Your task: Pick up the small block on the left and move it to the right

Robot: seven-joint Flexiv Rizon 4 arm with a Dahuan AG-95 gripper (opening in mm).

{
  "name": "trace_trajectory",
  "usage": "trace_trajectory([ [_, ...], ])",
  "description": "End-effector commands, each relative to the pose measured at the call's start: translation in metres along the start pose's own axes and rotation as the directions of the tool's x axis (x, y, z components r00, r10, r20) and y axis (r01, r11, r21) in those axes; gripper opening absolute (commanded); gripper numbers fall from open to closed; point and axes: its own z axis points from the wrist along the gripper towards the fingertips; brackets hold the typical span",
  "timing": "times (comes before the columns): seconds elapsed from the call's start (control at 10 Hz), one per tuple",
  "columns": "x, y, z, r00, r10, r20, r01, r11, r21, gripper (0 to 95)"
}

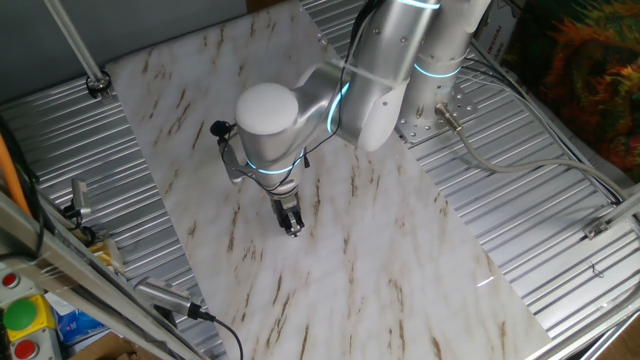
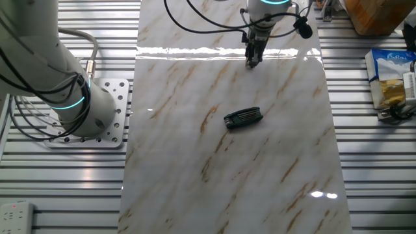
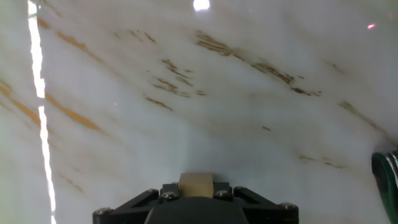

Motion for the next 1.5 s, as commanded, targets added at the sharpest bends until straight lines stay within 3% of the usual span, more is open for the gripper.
trace_trajectory([
  [0.1,0.0,0.001,-0.001,1.0,0.0,-0.001,0.0,1.0,-0.001,95.0],
  [0.8,0.0,0.001,-0.001,1.0,-0.005,-0.001,0.005,1.0,-0.002,95.0],
  [0.9,0.0,0.001,-0.001,1.0,-0.005,-0.001,0.005,1.0,-0.002,76.0],
  [1.2,0.0,0.001,-0.003,1.0,-0.002,-0.002,0.002,1.0,-0.001,76.0],
  [1.3,0.001,0.004,-0.014,1.0,-0.001,-0.011,0.001,1.0,0.003,76.0],
  [1.5,0.001,0.004,-0.014,1.0,-0.001,-0.011,0.001,1.0,0.003,76.0],
])
